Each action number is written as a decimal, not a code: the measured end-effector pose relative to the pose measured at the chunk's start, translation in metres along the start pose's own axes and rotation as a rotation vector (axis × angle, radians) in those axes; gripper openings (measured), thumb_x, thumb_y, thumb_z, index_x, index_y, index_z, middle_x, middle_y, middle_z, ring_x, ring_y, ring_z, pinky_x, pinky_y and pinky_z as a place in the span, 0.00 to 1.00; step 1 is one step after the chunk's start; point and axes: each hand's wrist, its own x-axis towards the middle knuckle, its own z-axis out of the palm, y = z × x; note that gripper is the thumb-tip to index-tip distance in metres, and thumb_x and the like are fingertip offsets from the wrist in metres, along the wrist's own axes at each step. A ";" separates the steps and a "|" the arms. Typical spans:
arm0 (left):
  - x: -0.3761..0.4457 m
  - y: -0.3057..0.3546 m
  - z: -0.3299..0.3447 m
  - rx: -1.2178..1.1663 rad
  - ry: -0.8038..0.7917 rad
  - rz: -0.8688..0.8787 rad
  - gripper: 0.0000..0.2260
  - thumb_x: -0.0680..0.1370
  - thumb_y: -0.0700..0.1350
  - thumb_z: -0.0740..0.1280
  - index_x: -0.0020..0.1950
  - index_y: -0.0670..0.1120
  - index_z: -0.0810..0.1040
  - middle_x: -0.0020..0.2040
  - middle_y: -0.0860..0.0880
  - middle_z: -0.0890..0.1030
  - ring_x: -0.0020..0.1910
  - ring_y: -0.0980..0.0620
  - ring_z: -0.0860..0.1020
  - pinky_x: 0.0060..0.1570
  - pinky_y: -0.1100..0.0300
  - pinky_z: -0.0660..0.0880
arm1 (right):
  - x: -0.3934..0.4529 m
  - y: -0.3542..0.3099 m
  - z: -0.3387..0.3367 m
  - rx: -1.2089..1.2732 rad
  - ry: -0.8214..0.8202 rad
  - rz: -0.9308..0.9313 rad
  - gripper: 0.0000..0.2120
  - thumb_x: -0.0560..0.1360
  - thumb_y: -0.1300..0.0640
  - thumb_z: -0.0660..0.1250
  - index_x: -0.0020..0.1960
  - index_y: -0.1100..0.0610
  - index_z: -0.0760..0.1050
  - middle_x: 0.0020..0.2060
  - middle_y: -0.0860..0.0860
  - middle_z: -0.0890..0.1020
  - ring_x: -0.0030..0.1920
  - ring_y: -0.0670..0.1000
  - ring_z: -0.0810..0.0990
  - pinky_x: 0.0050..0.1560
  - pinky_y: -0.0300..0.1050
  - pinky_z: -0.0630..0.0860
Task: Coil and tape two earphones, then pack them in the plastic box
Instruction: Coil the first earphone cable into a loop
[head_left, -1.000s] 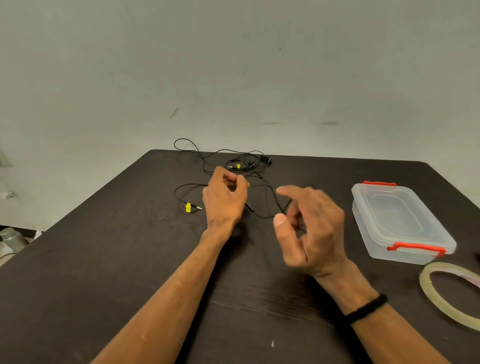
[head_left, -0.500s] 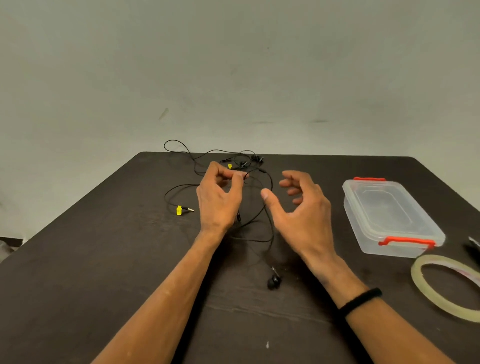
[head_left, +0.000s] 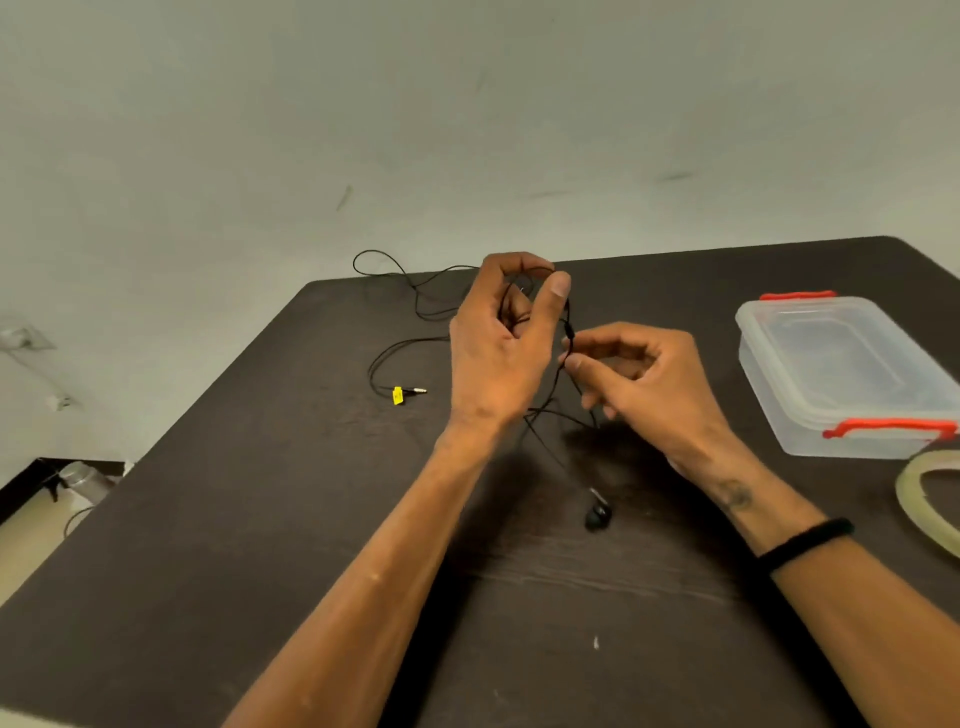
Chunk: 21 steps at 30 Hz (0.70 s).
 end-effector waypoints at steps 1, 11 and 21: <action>0.002 0.005 -0.002 0.024 -0.021 -0.009 0.07 0.82 0.49 0.71 0.56 0.47 0.80 0.31 0.44 0.70 0.29 0.56 0.68 0.33 0.61 0.69 | 0.000 -0.002 -0.001 0.016 -0.019 0.011 0.08 0.76 0.59 0.77 0.55 0.55 0.86 0.44 0.51 0.89 0.37 0.56 0.87 0.35 0.46 0.81; 0.010 0.075 -0.026 0.371 -0.606 0.118 0.13 0.76 0.52 0.77 0.58 0.54 0.83 0.36 0.53 0.82 0.35 0.61 0.79 0.41 0.71 0.72 | 0.000 -0.010 -0.005 0.111 0.172 0.057 0.05 0.78 0.66 0.74 0.52 0.58 0.86 0.44 0.53 0.89 0.46 0.54 0.89 0.52 0.60 0.86; 0.014 0.109 -0.071 0.469 -0.335 0.199 0.06 0.78 0.51 0.73 0.51 0.52 0.87 0.40 0.56 0.85 0.37 0.68 0.79 0.37 0.74 0.68 | -0.007 -0.091 -0.018 0.138 -0.457 0.038 0.14 0.77 0.62 0.74 0.62 0.59 0.83 0.54 0.56 0.88 0.47 0.51 0.82 0.43 0.43 0.75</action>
